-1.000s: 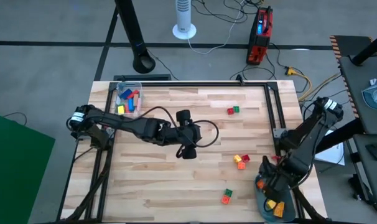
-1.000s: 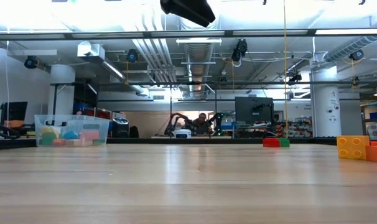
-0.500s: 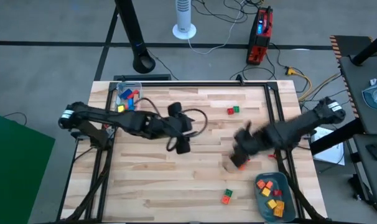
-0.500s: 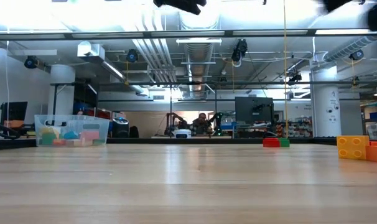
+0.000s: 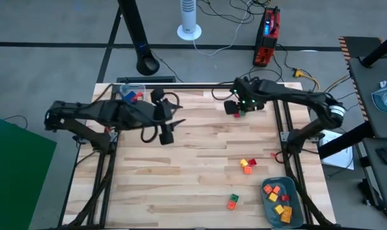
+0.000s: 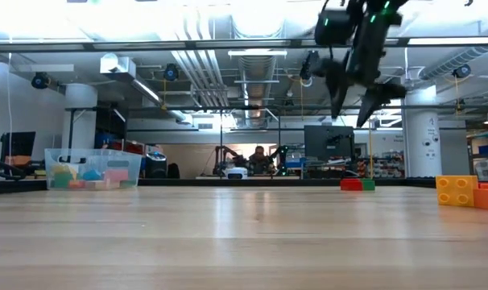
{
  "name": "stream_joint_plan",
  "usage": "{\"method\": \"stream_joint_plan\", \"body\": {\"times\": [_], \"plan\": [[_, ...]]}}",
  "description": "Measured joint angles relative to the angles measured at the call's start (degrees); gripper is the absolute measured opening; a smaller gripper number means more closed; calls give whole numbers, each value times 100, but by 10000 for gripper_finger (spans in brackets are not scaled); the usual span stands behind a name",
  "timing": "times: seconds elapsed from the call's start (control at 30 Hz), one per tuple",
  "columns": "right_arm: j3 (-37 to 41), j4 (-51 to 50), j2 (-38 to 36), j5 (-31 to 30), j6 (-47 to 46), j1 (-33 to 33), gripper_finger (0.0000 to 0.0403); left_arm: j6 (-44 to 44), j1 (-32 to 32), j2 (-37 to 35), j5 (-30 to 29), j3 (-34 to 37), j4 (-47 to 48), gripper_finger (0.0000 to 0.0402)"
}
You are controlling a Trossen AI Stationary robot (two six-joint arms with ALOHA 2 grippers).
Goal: Sort blocks by size
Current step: Put the red square game piece into the blue bin
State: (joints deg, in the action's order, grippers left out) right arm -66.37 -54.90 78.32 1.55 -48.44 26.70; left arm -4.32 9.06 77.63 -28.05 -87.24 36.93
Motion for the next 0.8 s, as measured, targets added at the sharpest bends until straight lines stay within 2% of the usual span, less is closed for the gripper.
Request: {"method": "stream_joint_plan", "body": {"times": [0.13, 0.33, 0.53, 0.8], "plan": [[2, 71, 527, 38, 139, 320, 173, -313, -110, -220, -5, 2, 100, 196], [2, 199, 1163, -219, -154, 181, 29, -746, -355, -588, -8, 2, 269, 196], [2, 313, 1570, -972, -554, 107, 16, -1403, -698, -893, 1, 2, 308, 196], [2, 455, 2177, -1329, -273, 144, 9, -1280, -1090, -1039, 4, 2, 275, 196]]}}
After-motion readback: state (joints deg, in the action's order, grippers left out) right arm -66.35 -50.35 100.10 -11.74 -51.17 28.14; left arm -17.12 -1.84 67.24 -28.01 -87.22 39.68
